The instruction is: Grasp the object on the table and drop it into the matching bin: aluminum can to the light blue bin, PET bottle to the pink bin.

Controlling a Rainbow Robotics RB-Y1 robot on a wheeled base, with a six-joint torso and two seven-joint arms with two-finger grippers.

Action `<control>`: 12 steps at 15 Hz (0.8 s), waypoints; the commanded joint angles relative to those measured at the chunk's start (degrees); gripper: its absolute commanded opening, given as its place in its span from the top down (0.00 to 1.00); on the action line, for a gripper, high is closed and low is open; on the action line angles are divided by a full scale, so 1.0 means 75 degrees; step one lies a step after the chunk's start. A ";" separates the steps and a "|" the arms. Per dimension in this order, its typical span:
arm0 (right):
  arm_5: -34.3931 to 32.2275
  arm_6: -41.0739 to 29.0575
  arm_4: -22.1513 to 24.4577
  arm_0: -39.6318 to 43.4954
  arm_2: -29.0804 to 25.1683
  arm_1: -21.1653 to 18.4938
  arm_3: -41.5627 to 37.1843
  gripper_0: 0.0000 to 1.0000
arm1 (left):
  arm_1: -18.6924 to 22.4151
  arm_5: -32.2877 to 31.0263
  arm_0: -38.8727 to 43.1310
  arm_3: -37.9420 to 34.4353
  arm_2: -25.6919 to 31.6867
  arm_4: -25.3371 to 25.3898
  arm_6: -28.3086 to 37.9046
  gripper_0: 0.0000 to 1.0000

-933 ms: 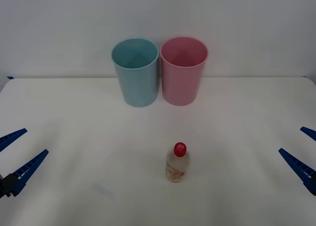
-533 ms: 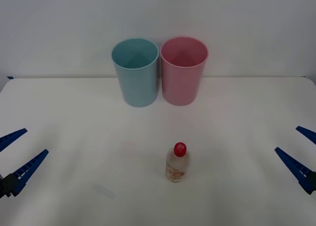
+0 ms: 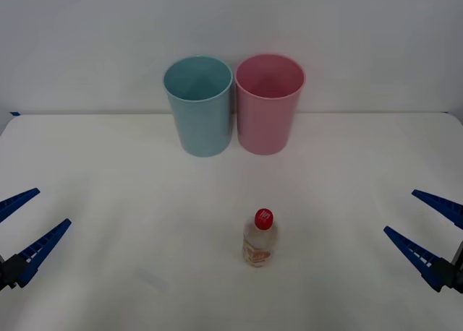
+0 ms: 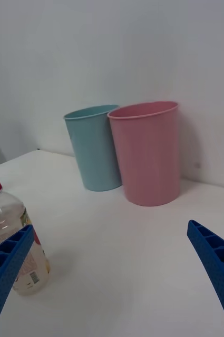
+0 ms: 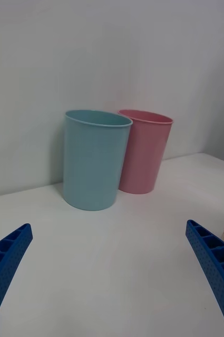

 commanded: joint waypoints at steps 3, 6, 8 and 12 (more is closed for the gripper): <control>-0.0002 0.1015 -0.0008 -0.0189 0.0533 -0.0409 0.0329 0.00 | 0.0000 0.0000 0.0000 0.0000 0.0000 0.0000 0.0000 0.00; -0.0201 0.1367 0.0003 -0.0564 0.0908 -0.0679 0.0974 0.00 | 0.0000 0.0000 0.0000 0.0000 0.0000 0.0000 0.0000 0.00; -0.0330 0.1402 0.0003 -0.0798 0.1166 -0.0831 0.1232 0.00 | 0.0000 0.0000 0.0000 0.0000 0.0000 0.0000 0.0000 0.00; -0.0552 0.1460 0.0308 -0.1244 0.1588 -0.0925 0.1642 0.00 | 0.0000 0.0000 0.0000 0.0000 0.0000 0.0000 0.0000 0.00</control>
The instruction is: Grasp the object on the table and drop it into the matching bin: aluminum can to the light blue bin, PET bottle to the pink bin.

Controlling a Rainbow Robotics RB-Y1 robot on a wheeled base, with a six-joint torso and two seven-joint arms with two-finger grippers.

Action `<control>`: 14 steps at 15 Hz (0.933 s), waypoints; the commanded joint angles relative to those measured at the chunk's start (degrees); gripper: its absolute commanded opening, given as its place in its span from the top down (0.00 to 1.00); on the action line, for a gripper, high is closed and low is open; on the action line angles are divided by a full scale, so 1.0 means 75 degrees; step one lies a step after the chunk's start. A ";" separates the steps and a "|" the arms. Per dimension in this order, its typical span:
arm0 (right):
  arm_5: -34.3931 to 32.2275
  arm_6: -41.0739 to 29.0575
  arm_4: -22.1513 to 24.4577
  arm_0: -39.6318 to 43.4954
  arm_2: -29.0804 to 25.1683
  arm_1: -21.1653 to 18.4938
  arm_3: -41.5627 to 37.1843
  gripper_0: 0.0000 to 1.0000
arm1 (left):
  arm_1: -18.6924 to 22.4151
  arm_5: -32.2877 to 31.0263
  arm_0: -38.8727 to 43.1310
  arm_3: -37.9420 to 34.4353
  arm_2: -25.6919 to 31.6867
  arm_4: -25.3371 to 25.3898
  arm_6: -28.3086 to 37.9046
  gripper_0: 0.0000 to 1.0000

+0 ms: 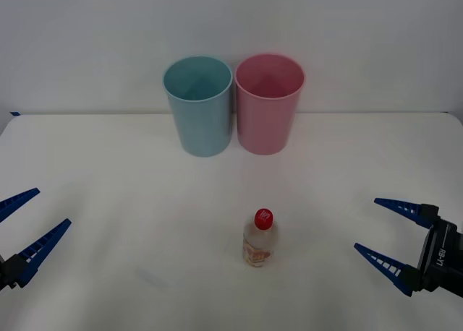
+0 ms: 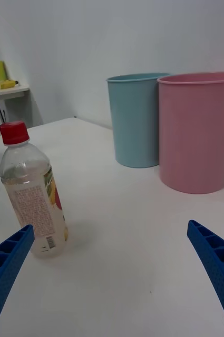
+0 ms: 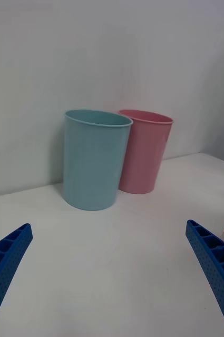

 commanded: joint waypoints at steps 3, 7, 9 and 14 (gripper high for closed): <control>-0.0012 0.0129 0.0297 -0.0335 0.0580 -0.0019 0.0167 0.00 | 0.0000 0.0000 0.0000 0.0000 0.0000 0.0000 0.0000 0.00; 0.0375 0.0328 0.0297 -0.0417 0.1272 -0.0019 0.0167 0.00 | 0.0000 0.0000 0.0000 0.0000 0.0000 0.0000 0.0000 0.00; 0.0609 0.0446 0.0297 -0.0475 0.1611 -0.0019 0.0167 0.00 | 0.0000 0.0000 0.0000 0.0000 0.0000 0.0000 0.0000 0.00; 0.1570 0.0703 0.0297 -0.0768 0.2713 -0.0019 0.0143 0.00 | 0.0000 0.0000 0.0000 0.0000 0.0000 0.0000 0.0000 0.00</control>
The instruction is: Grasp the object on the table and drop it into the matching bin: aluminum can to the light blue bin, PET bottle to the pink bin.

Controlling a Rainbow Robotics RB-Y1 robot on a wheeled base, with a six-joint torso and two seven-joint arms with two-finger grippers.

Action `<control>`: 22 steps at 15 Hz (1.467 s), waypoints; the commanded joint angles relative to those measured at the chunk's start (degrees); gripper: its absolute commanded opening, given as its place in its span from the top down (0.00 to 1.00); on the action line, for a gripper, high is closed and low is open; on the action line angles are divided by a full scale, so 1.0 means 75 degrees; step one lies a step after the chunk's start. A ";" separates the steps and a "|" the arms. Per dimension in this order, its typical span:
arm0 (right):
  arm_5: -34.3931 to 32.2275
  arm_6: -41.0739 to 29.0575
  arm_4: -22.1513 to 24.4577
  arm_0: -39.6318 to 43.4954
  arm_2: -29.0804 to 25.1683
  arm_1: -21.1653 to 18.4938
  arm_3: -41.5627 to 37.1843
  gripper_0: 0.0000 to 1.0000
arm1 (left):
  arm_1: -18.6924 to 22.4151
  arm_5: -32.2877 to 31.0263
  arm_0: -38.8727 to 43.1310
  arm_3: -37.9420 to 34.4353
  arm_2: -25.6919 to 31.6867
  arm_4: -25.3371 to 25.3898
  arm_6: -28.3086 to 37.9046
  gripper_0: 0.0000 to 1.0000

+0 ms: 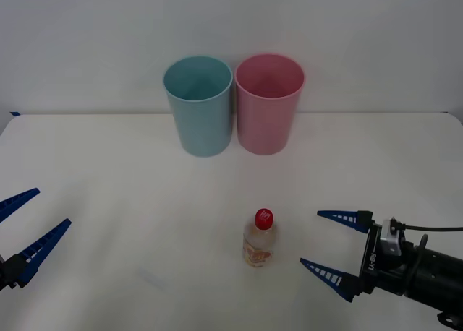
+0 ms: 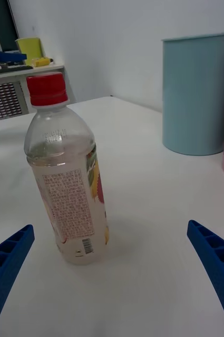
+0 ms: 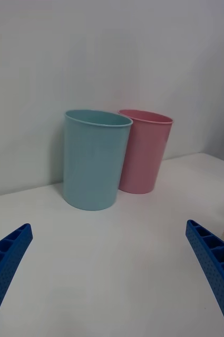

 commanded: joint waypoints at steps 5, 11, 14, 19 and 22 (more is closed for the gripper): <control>0.1029 0.0255 0.0000 -0.0335 0.1144 0.0001 -0.0067 0.00 | 0.0000 0.0000 0.0000 0.0000 0.0000 0.0000 0.0000 0.00; 0.1720 0.0337 0.0000 -0.0593 0.1859 0.0001 -0.0067 0.00 | 0.0000 0.0000 0.0000 0.0000 0.0000 0.0000 0.0000 0.00; 0.2049 0.0419 -0.0047 -0.0710 0.2163 0.0024 -0.0067 0.00 | 0.0000 0.0000 0.0000 0.0000 0.0000 0.0000 0.0000 0.00; 0.2435 0.0489 -0.0035 -0.0874 0.2527 0.0235 -0.0067 0.00 | 0.0000 0.0000 0.0000 0.0000 0.0000 0.0000 0.0000 0.00; 0.2717 0.0524 0.0035 -0.0944 0.2679 0.0376 -0.0067 0.00 | 0.0000 0.0000 0.0000 0.0000 0.0000 0.0000 0.0000 0.00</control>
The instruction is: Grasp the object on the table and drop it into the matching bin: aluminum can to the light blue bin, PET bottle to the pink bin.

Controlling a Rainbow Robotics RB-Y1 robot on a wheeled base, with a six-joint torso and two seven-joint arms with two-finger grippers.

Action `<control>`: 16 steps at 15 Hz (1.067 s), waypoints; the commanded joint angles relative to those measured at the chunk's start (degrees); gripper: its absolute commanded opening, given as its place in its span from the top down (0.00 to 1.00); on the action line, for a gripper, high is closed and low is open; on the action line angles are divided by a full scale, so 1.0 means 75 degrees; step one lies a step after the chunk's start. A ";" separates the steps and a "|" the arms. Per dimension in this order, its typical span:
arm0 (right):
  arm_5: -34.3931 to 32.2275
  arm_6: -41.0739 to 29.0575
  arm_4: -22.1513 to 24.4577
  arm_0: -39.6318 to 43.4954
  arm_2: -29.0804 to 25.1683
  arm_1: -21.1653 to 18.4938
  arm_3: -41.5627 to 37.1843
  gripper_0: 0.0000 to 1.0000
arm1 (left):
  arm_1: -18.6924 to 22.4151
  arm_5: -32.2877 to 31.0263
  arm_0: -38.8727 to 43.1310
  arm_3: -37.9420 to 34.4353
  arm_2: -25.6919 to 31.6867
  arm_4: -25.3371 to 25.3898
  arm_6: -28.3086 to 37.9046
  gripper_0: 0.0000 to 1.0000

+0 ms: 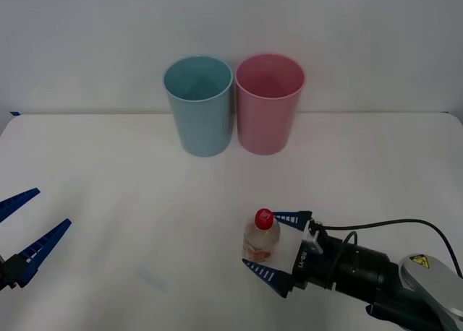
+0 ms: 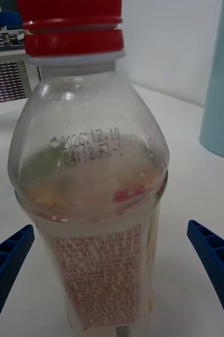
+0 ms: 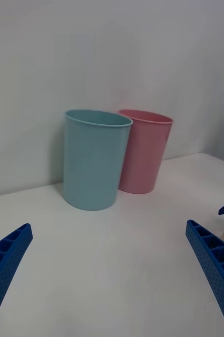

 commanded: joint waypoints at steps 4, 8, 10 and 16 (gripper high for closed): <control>0.0277 0.0069 0.0064 -0.0071 0.0165 0.0114 0.0010 0.00 | 0.0000 0.0000 0.0000 0.0000 0.0000 0.0000 0.0000 0.00; 0.0289 0.0081 0.0064 -0.0071 0.0200 0.0114 0.0010 1.00 | 0.0000 0.0000 0.0000 0.0000 0.0000 0.0000 0.0000 0.00; 0.0289 0.0069 0.0064 -0.0071 0.0200 0.0126 0.0010 1.00 | 0.0000 0.0000 0.0000 0.0000 0.0000 0.0000 0.0000 0.00; 0.0348 -0.0036 0.0029 -0.0071 0.0176 0.0079 -0.0271 1.00 | 0.0000 0.0000 0.0000 0.0000 0.0000 0.0000 0.0000 0.00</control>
